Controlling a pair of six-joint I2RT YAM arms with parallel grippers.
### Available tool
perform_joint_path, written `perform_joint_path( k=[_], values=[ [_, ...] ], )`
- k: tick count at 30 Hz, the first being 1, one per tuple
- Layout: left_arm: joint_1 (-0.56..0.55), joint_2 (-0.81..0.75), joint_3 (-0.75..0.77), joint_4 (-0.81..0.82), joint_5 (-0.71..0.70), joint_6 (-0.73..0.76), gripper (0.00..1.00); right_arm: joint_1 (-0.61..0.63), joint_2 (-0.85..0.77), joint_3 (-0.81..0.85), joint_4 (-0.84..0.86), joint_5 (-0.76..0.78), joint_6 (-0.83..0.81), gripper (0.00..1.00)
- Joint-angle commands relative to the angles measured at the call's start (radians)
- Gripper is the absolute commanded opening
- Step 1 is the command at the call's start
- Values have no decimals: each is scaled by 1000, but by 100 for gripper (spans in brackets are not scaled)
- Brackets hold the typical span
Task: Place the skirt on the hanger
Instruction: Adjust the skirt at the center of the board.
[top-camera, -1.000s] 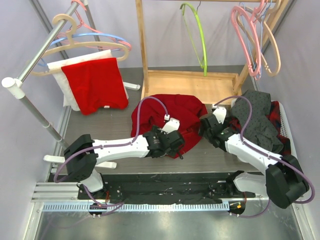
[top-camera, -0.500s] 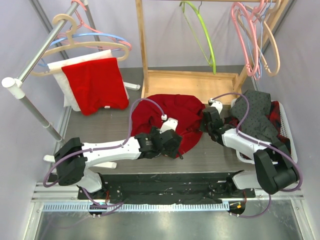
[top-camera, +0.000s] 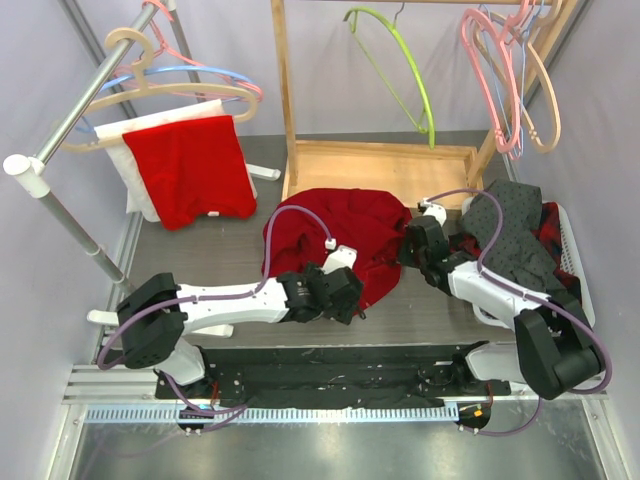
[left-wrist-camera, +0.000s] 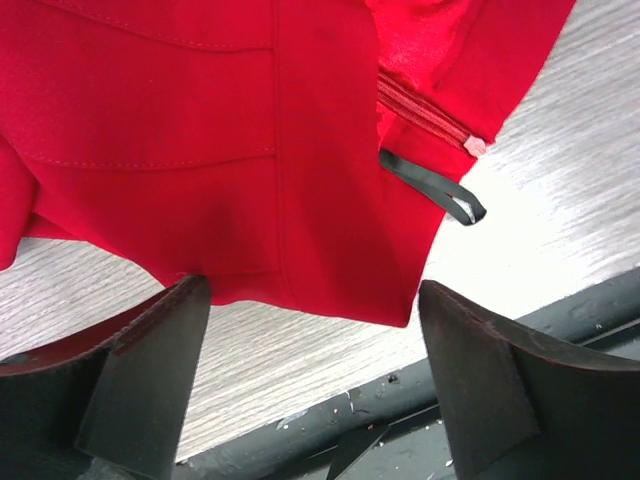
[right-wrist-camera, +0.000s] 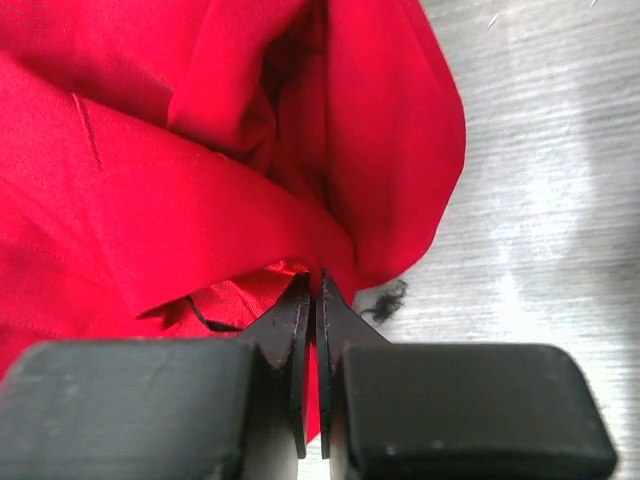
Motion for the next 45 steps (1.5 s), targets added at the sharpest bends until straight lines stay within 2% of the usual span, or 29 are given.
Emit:
perform_joint_path(
  k=[1, 3, 4, 6, 9, 10, 12, 13, 15, 19, 24, 28, 32, 38, 42, 45],
  values=[
    [-11, 10, 13, 29, -70, -64, 84, -2, -53, -17, 1, -32, 31, 7],
    [-13, 7, 7, 42, -81, -85, 78, -2, -64, -23, -7, -34, 36, 7],
    [-13, 8, 6, 48, -87, -91, 70, -4, -68, -25, -10, -32, 36, 7],
    [-14, 16, 7, 46, -90, -94, 61, -2, -77, -25, -18, -32, 34, 7],
    [-14, 25, 21, 8, -93, -99, 38, -2, -87, -22, -30, -35, 34, 6],
    [-13, 27, 22, -3, -99, -102, 25, -4, -90, -20, -34, -35, 33, 6],
    [-11, 13, 29, -35, -107, -104, 12, -4, -106, -12, -54, -35, 33, 6],
    [-11, 2, 36, -49, -126, -105, 0, -4, -111, -3, -77, -35, 31, 6],
    [-2, -33, 48, -107, -139, -102, 0, -2, -137, 15, -114, -35, 25, 2],
    [61, -139, 73, -165, -133, -61, 0, -4, -197, 99, -292, -29, -2, 1],
    [214, -307, 117, -200, -102, 40, 0, -4, -272, 280, -455, -3, -32, 1],
    [322, -422, 247, -233, -102, 145, 0, -5, -297, 440, -553, 16, -41, 1],
    [375, -443, 404, -247, -122, 243, 0, -5, -291, 634, -581, 3, -56, 1],
    [408, -389, 676, -262, -191, 363, 0, -4, -255, 884, -588, -11, -84, 1],
    [408, -387, 719, -256, -161, 370, 0, -5, -254, 943, -610, -33, -84, 1],
    [409, -412, 641, -242, -109, 334, 0, -5, -281, 855, -617, -50, -59, 1]
  ],
)
